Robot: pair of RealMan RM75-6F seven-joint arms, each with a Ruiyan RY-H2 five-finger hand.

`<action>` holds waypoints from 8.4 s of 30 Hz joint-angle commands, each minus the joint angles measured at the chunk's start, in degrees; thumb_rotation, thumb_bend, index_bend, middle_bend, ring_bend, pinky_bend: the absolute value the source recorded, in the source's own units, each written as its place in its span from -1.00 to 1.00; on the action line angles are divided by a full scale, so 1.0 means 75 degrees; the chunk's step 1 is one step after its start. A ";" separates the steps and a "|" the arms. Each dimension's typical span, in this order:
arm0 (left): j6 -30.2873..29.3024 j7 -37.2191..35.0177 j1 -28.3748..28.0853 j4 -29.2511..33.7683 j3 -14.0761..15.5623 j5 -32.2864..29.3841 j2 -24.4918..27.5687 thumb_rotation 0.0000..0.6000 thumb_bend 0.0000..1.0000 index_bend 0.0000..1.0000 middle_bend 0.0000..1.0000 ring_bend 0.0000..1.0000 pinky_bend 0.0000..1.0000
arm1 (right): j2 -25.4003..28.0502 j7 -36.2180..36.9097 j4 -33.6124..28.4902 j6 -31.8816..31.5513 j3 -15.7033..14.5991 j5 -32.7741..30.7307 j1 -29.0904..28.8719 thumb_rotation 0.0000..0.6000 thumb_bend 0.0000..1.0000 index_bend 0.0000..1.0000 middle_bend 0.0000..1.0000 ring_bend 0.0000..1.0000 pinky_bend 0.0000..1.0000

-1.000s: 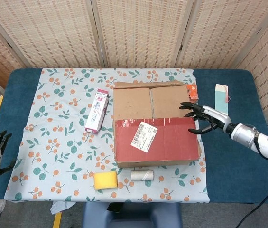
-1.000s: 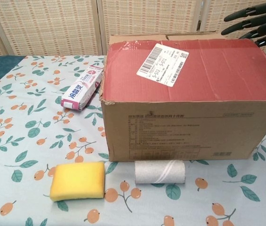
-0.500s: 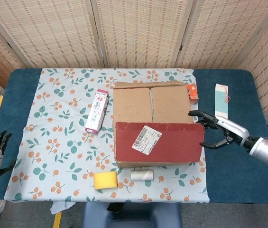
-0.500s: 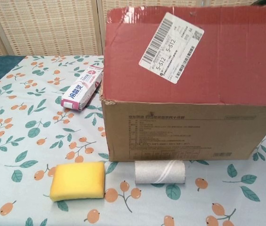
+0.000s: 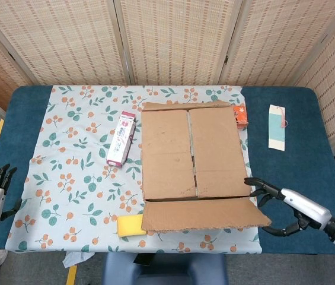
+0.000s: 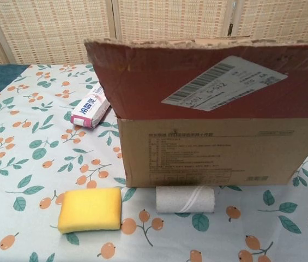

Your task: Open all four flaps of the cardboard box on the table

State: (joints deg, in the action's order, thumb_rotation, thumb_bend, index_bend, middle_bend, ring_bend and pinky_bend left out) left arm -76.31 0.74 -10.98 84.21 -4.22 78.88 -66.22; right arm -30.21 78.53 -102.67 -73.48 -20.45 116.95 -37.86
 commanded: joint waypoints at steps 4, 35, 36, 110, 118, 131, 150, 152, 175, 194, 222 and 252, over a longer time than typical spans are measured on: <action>-0.0059 -0.0047 0.0026 0.0022 0.0005 0.0049 0.0023 1.00 -0.14 -1.00 -1.00 -1.00 -1.00 | -0.0222 -0.0399 0.0178 0.0130 -0.0073 0.0247 0.0296 1.00 -0.30 -0.94 -0.97 -0.68 -0.39; -0.0125 0.0062 0.0047 0.0113 0.0031 0.0148 0.0027 1.00 -0.14 -1.00 -1.00 -1.00 -1.00 | 0.0157 -0.2104 0.0282 -0.0087 0.0114 0.0092 0.0971 1.00 -0.30 -1.00 -1.00 -0.91 -0.83; -0.0108 0.0067 0.0038 0.0114 0.0034 0.0150 0.0026 1.00 -0.14 -1.00 -1.00 -1.00 -1.00 | 0.0084 -0.2605 0.0097 -0.0066 0.0331 -0.0211 0.1015 1.00 -0.30 -0.98 -1.00 -0.91 -0.88; -0.0382 -0.1588 0.0096 -0.0433 0.0005 0.0552 0.0198 1.00 -0.14 -1.00 -1.00 -1.00 -1.00 | -0.4363 -1.4302 0.0127 0.4424 0.3811 -0.7682 -0.2831 -0.39 -0.30 -0.10 -1.00 -1.00 -1.00; -0.0415 -0.1792 0.0097 -0.0478 0.0032 0.0650 0.0212 1.00 0.12 -1.00 -1.00 -1.00 -1.00 | -0.4474 -1.4475 0.0296 0.4458 0.3654 -0.7883 -0.3008 -0.39 -0.30 -0.10 -1.00 -1.00 -1.00; -0.0366 -0.1782 0.0086 -0.0498 0.0041 0.0626 0.0202 1.00 0.39 -1.00 -1.00 -1.00 -1.00 | -0.4184 -1.4847 0.0173 0.4259 0.3319 -0.8426 -0.3087 -0.40 -0.30 -0.03 -1.00 -1.00 -1.00; -0.0513 -0.1017 0.0158 -0.0235 -0.0001 0.0473 0.0108 1.00 0.39 -1.00 -1.00 -1.00 -1.00 | -0.2162 -1.3914 -0.1652 0.2349 0.3390 -0.7078 -0.1587 -0.40 -0.30 -0.03 -1.00 -1.00 -1.00; -0.0530 -0.0786 0.0165 -0.0183 -0.0010 0.0431 0.0086 1.00 0.39 -1.00 -1.00 -1.00 -1.00 | -0.1786 -1.3861 -0.1938 0.1866 0.3293 -0.6692 -0.1165 -0.40 -0.30 -0.03 -1.00 -1.00 -1.00; -0.0776 0.0631 0.0183 0.0374 0.0110 0.0695 -0.0103 1.00 0.39 -1.00 -1.00 -1.00 -1.00 | -0.1657 -1.0088 -0.0007 -0.0979 0.2221 -0.3482 0.2534 -0.40 -0.30 -0.03 -1.00 -1.00 -1.00; -0.1795 -0.1633 0.0142 0.0007 0.0582 0.2583 0.0311 1.00 0.39 -0.60 -0.89 -0.99 -1.00 | -0.5108 -0.9906 0.3147 -0.2901 0.3179 -0.3659 0.3638 0.10 -0.30 -0.34 -1.00 -1.00 -1.00; 0.2736 -0.2468 -0.4177 0.1996 -0.1131 0.1538 0.1294 1.00 1.00 0.08 -0.53 -0.98 -1.00 | -0.5578 -0.8149 0.4417 -0.4936 0.4338 -0.3685 0.4280 0.59 -0.30 -0.36 -1.00 -1.00 -1.00; 0.3777 0.0690 -0.5328 0.1601 -0.1310 -0.0032 0.0824 1.00 1.00 -0.48 0.92 0.68 0.55 | -0.5335 -0.7153 0.4436 -0.4278 0.4391 -0.3826 0.4336 0.60 -0.30 -0.36 -1.00 -1.00 -1.00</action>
State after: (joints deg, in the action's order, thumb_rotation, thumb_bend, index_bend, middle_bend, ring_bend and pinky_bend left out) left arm -48.44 6.48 -50.84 95.63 -14.25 79.03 -60.54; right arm -70.24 24.81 -69.42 -105.70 12.47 88.32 -5.28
